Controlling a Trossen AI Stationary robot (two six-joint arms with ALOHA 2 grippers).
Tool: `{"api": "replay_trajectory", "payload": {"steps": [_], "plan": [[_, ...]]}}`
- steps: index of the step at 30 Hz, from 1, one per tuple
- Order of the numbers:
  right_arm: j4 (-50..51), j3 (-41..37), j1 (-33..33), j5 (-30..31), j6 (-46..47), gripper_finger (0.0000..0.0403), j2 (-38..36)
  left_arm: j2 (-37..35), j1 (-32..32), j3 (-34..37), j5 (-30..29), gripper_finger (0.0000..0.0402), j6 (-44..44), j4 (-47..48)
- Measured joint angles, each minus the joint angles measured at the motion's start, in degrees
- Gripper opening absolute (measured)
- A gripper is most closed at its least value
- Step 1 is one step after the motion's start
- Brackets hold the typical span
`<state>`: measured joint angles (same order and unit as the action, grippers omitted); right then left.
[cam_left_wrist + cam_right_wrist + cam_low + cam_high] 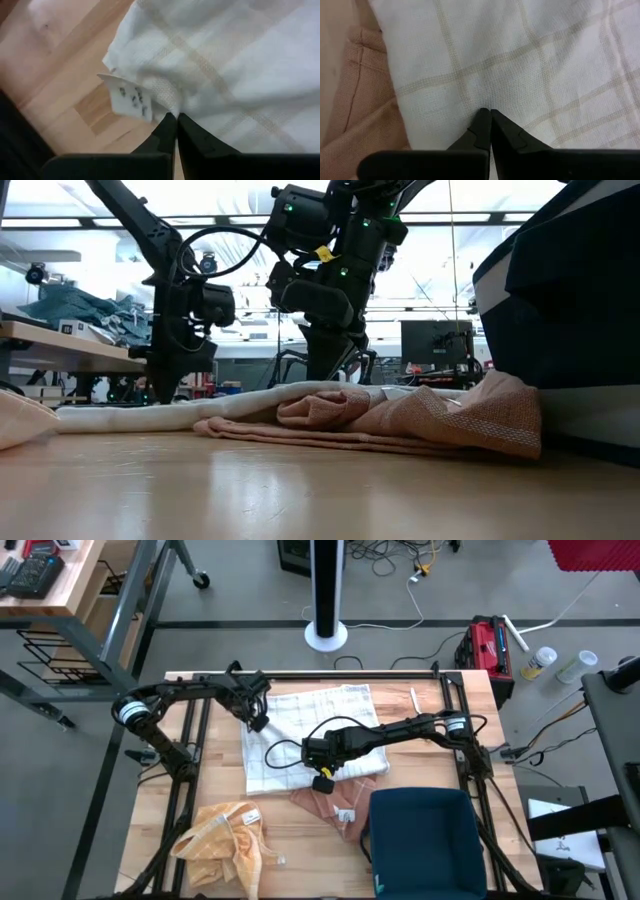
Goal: Fold towel
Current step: Fold the white towel
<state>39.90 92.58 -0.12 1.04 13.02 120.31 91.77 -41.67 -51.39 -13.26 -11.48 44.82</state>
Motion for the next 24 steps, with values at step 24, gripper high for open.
{"api": "replay_trajectory", "payload": {"steps": [24], "plan": [[0.8, 0.0, -1.0, -0.1, 4.5, 0.0000, -1.9, 0.0, -0.1, -1.0, -4.3, 0.0082, 1.2, 7.9]]}}
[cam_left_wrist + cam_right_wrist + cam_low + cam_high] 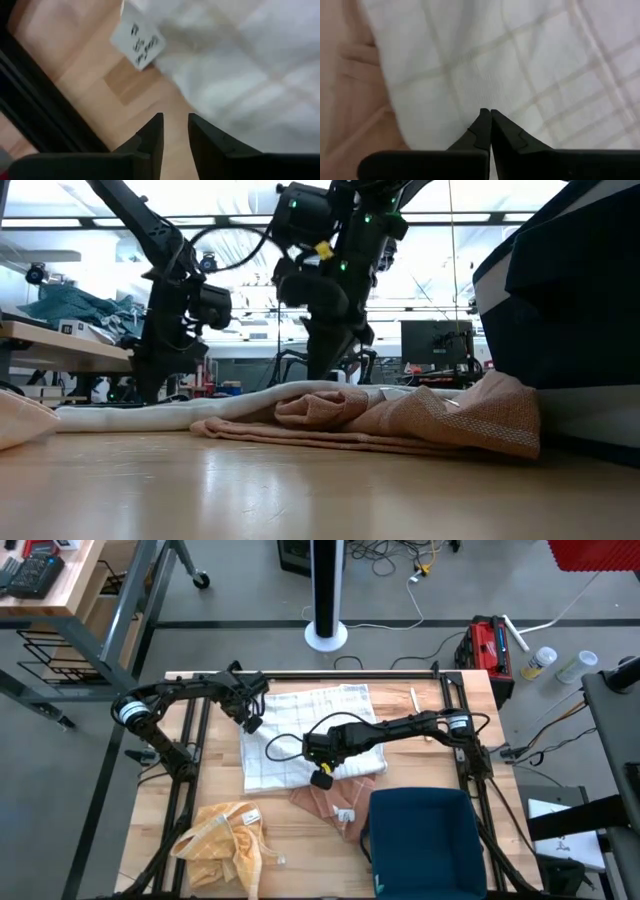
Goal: Fold towel
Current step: Fold the white towel
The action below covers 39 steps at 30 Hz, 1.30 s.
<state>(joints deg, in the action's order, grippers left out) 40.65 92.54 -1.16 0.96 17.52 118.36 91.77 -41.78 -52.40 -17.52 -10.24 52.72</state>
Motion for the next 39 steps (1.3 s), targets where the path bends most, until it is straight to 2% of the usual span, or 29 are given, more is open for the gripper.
{"api": "replay_trajectory", "payload": {"steps": [5, 10, 13, 18, 25, 33, 39], "plan": [[-0.4, 0.0, -0.1, -0.6, 0.0, 0.0000, -3.9, -0.7, 0.0, 0.0, 1.7, 0.0100, 0.1, 2.5], [0.9, 0.0, -2.6, -0.4, -0.9, 0.0000, -6.4, -2.9, 1.6, 0.0, 14.6, 0.0107, -2.8, 1.6], [3.4, 0.0, -5.3, -0.4, -0.3, 0.0000, -6.6, -3.9, 5.0, 0.0, 18.5, 0.0103, -3.2, 0.4], [5.3, 0.0, -8.6, -0.8, 4.2, 0.0000, -4.3, -3.9, 12.8, 0.4, 18.9, 0.0088, -6.0, -3.2], [7.5, 0.0, -8.0, -1.6, 5.5, 0.0000, -0.5, -3.7, 22.6, 0.6, 19.2, 0.0076, -9.6, -2.6], [7.7, 0.0, -7.5, -1.5, 5.3, 0.0000, -1.1, -3.7, 27.2, 3.6, 20.7, 0.0075, -14.1, -0.1], [8.2, 0.1, -7.6, -1.4, 5.0, 0.0000, -1.3, -3.7, 28.1, 7.6, 22.0, 0.0075, -17.1, 3.9]]}}
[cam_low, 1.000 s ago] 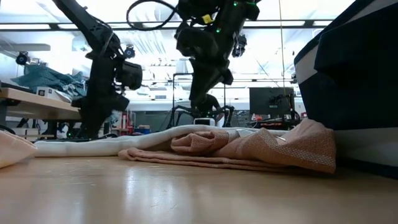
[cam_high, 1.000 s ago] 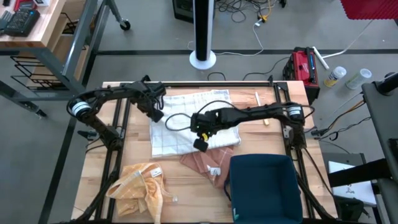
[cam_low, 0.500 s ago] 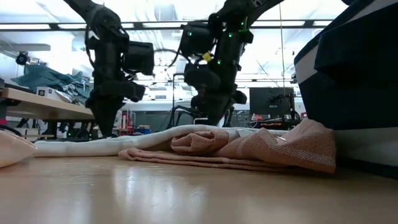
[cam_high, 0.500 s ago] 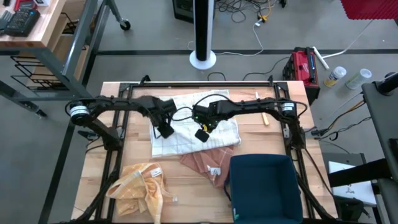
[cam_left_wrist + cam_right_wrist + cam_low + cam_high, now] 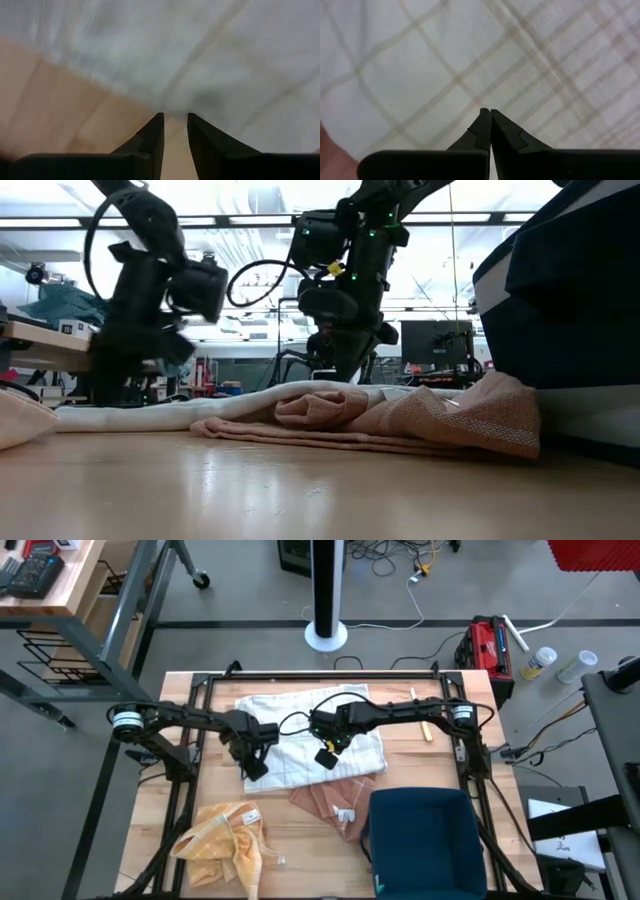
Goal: Fold towel
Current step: Fold the white towel
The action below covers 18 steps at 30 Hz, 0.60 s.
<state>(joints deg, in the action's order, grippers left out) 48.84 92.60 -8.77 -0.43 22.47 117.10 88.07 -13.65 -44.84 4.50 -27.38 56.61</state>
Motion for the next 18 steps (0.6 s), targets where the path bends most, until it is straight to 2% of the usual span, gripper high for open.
{"api": "replay_trajectory", "payload": {"steps": [5, 10, 12, 15, 18], "plan": [[0.2, 0.0, 0.0, 0.0, -0.2, 0.0000, 0.0, -0.3, 0.1, 0.6, 1.0, 0.0075, -1.0, 6.8], [0.1, 0.0, 0.1, 0.0, -0.2, 0.0000, 0.0, -2.6, 0.3, -1.9, -0.6, 0.0075, -2.9, 6.3], [0.1, 0.0, 0.2, 0.1, -0.2, 0.0000, 0.0, -3.4, 0.5, -2.9, -1.5, 0.0075, -3.4, 3.4], [0.1, 0.0, 0.3, 0.2, -0.3, 0.0000, 0.0, -3.9, 0.9, -3.0, -4.9, 0.0075, -3.0, -6.0], [0.2, 0.0, 0.5, 0.3, -0.6, 0.0000, 0.0, -2.2, 0.9, -2.2, -5.0, 0.0075, -1.8, -12.3]]}}
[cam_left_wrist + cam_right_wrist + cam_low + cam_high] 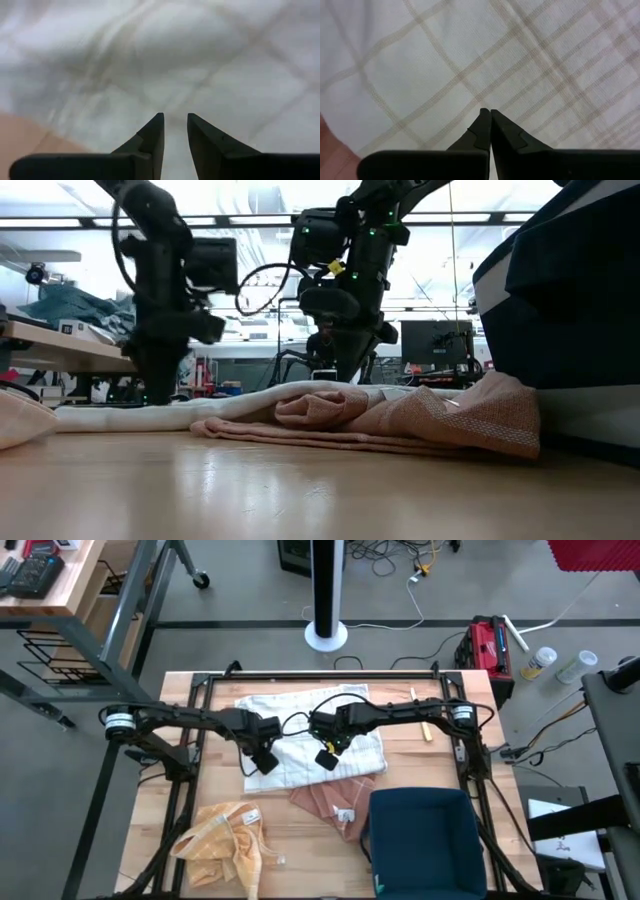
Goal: Fold towel
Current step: Fold the white towel
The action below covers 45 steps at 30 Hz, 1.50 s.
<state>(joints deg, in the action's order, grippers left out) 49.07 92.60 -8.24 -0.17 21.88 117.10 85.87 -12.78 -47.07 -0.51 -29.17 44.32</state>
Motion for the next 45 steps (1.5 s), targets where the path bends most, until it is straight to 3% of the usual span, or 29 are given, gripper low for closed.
{"api": "replay_trajectory", "payload": {"steps": [10, 21, 25, 29, 34, 41, 45], "plan": [[-0.2, 0.0, 0.9, 0.0, -0.8, 0.0000, 0.0, 6.5, 1.0, 0.3, 4.7, 0.0075, -0.9, 9.7], [-0.5, 0.0, 0.5, 1.9, 2.1, 0.0000, 0.0, 0.8, 1.2, -1.8, 4.5, 0.0074, -0.5, 14.2], [-1.2, 0.0, 0.4, 2.6, 4.0, 0.0000, 0.2, -1.0, 1.2, -3.5, -0.8, 0.0074, 0.8, 12.5], [-2.5, 0.0, 0.5, 3.5, 4.6, 0.0000, 1.1, -1.1, 1.0, -3.3, -7.5, 0.0074, 2.6, 4.8], [-2.6, 0.0, 1.4, 3.2, 4.7, 0.0000, 3.6, 0.1, 0.6, -0.7, -8.0, 0.0074, 6.1, -3.5], [2.3, -0.1, 1.9, 3.2, 4.6, 0.0000, 5.0, 0.7, 0.2, 2.3, -8.0, 0.0074, 2.8, 2.1], [2.8, -0.1, 1.9, 3.2, 4.6, 0.0000, 4.7, 0.9, 0.2, 5.3, -8.1, 0.0074, 0.8, -0.8]]}}
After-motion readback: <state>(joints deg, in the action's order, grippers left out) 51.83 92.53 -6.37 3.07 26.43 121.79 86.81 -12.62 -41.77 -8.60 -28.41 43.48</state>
